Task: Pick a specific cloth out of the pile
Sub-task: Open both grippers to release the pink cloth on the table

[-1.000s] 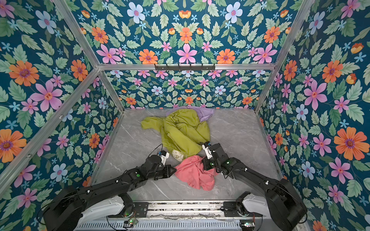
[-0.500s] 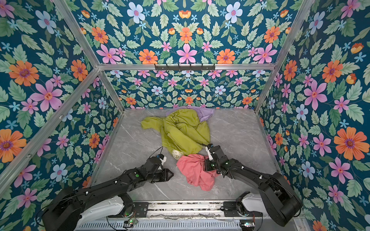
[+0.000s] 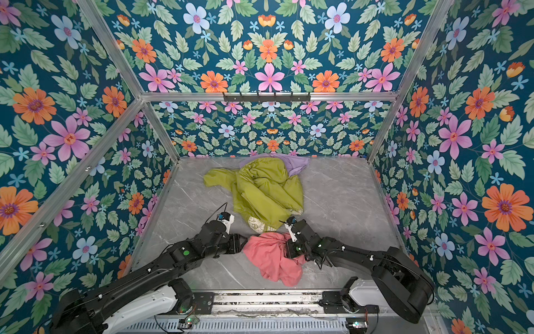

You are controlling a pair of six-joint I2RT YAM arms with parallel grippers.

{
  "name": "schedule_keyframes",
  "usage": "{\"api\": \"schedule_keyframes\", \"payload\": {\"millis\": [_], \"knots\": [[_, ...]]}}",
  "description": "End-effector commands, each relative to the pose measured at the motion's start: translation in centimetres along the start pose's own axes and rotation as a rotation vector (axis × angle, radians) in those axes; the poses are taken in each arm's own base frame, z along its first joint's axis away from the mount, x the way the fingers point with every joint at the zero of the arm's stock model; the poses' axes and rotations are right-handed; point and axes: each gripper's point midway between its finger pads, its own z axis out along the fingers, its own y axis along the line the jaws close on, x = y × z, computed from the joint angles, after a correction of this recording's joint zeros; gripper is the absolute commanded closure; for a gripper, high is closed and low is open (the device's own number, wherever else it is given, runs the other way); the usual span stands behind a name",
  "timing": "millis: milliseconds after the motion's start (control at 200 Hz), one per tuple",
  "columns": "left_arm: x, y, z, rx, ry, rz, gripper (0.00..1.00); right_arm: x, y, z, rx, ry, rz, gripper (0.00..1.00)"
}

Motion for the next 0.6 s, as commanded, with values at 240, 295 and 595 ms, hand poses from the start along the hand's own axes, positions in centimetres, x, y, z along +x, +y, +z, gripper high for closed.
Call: {"api": "schedule_keyframes", "payload": {"millis": [240,295,595], "knots": [[-0.9,0.7,-0.7,-0.041,-0.048,0.028,0.49,-0.3,2.5,1.1,-0.036,0.010,-0.030,0.90],[-0.8,0.7,-0.6,-0.037,-0.051,0.024,0.50,-0.6,2.8,0.9,-0.045,0.002,-0.040,0.88],[-1.9,0.5,-1.0,-0.045,-0.092,0.046,0.49,-2.9,4.2,-1.4,-0.064,-0.054,-0.075,0.61]]}}
